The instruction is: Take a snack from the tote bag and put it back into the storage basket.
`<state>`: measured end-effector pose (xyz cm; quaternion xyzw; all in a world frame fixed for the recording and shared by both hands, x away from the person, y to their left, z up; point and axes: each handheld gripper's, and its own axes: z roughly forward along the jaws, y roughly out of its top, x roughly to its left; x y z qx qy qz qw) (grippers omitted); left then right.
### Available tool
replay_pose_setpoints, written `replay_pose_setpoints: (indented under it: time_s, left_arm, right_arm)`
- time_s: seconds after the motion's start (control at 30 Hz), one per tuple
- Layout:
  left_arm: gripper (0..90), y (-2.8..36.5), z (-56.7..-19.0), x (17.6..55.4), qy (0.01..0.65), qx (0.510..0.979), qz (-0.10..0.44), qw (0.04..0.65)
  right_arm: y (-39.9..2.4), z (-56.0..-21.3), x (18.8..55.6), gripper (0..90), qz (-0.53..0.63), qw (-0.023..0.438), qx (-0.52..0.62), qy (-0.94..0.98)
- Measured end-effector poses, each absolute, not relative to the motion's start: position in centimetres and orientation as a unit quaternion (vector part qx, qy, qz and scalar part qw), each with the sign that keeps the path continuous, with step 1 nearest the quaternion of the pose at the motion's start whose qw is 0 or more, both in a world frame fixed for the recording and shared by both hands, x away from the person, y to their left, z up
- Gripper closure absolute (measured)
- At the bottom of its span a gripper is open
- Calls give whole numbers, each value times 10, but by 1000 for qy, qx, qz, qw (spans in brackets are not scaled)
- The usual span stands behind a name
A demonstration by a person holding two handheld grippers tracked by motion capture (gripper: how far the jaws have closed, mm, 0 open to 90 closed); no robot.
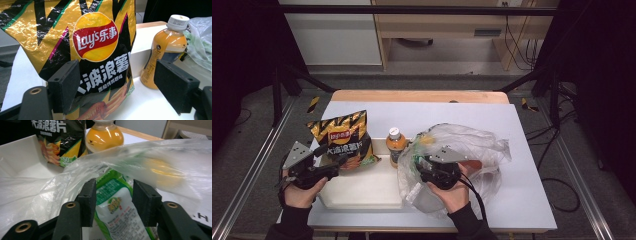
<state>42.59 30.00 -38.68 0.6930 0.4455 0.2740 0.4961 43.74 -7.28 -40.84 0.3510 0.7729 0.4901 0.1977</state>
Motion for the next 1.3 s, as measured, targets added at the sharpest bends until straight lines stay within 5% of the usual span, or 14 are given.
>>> replay_pose_setpoints:
  time_s: [0.43,0.73,1.07,1.3]
  left_arm:
    - [205,302,-386,424,446,690,277,499]
    - [205,301,-386,424,445,691,277,497]
    - [206,302,-387,424,447,690,277,498]
    - [206,301,-387,425,447,691,277,496]
  right_arm:
    - [-63,-400,433,496,515,190,340,764]
    - [-65,-407,436,569,485,194,365,771]
    - [-66,-405,438,883,490,153,370,775]
    - [-83,-394,432,900,493,148,375,771]
